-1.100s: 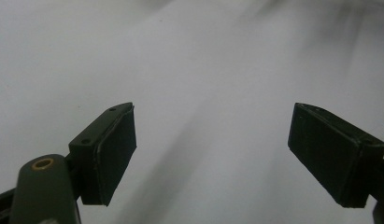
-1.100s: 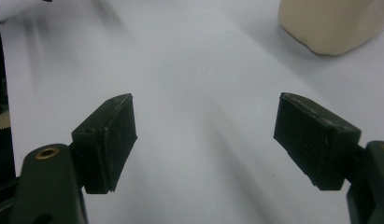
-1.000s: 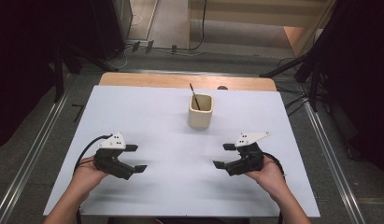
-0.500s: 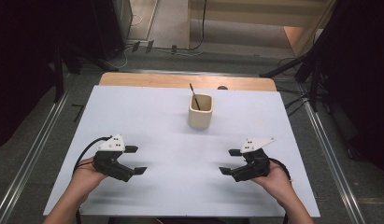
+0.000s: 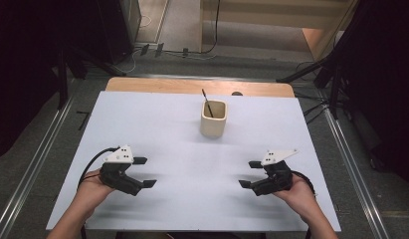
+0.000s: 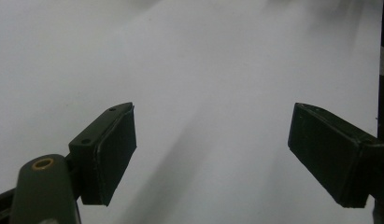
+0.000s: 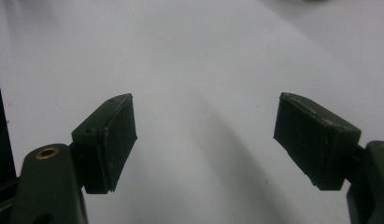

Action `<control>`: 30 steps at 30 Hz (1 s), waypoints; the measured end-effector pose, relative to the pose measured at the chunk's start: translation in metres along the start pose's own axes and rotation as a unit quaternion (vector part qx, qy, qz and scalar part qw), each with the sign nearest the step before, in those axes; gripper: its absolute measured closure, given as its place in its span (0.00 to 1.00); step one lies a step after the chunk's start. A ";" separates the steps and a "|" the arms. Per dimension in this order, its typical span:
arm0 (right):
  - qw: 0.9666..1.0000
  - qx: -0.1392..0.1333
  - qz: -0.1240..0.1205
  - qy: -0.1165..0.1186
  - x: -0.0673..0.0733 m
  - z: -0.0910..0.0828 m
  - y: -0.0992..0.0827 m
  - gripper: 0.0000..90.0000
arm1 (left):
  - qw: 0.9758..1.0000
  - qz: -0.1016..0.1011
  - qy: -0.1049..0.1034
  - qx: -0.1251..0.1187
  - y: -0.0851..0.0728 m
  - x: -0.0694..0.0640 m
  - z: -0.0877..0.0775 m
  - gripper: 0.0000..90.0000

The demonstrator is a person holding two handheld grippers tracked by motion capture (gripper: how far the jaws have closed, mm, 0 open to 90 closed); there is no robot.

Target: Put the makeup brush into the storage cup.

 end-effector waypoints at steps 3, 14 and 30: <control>1.000 -0.002 0.004 -0.003 -0.003 -0.001 -0.001 0.25 | 1.000 0.000 0.000 0.000 0.000 0.000 0.001 0.17; 1.000 -0.013 0.007 -0.013 -0.015 0.001 -0.003 0.25 | 1.000 -0.002 -0.002 0.005 0.000 0.001 0.003 0.17; 1.000 -0.007 0.010 -0.014 -0.015 0.002 -0.003 0.25 | 1.000 -0.002 -0.003 0.009 -0.001 0.002 0.003 0.17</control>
Point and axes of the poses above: each handheld gripper's, and its own axes: z roughly forward along the jaws, y roughly out of its top, x roughly to its left, the point moved 1 cm from there along z, roughly forward along the jaws, and after that the axes turned 2 degrees about x, right-handed, at the moved point
